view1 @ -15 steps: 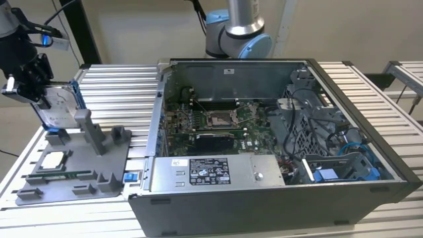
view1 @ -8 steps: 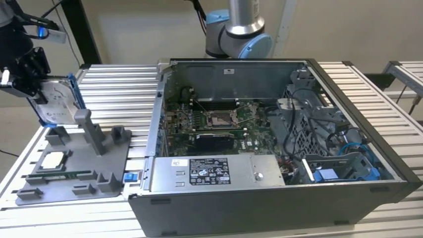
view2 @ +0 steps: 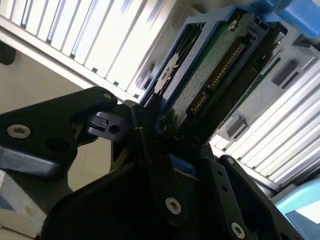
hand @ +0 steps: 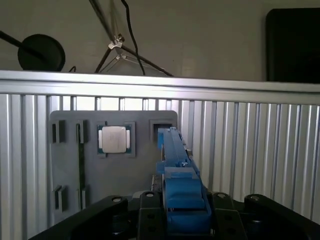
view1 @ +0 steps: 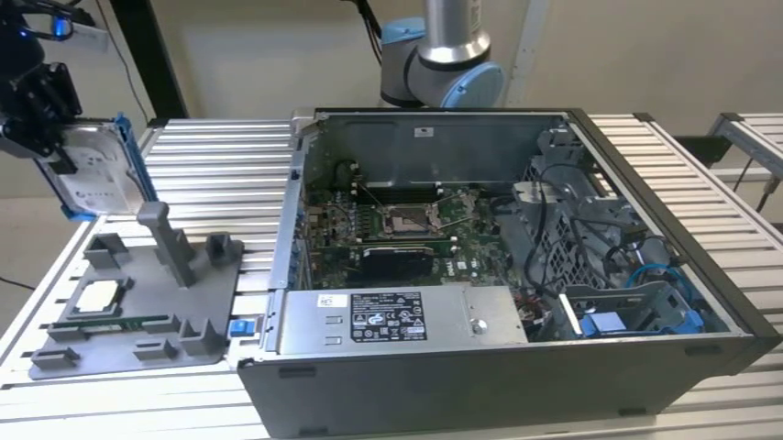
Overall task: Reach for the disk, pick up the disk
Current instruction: 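Pick up the disk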
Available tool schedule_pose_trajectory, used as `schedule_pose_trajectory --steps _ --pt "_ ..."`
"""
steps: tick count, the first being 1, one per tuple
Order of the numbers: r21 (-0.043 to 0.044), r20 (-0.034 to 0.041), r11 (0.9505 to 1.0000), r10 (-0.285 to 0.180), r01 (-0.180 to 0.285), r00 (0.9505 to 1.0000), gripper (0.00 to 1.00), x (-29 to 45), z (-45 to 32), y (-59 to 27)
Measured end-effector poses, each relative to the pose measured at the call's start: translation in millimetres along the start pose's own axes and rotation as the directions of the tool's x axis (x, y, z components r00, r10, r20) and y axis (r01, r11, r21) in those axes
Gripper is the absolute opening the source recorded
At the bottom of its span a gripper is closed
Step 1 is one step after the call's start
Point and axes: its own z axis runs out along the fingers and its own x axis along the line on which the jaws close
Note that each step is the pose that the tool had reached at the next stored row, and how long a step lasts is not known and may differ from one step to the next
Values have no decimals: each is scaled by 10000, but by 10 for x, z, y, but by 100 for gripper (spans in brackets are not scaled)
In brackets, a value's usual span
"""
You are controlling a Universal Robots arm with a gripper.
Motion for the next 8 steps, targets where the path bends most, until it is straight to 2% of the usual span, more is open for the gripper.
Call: schedule_pose_trajectory --steps 5,8 --pt "0 -1 10000 -12 12 10000 0 -20 -224 3" --pt "-1 -1 10000 -21 21 10000 0 -29 -317 4"
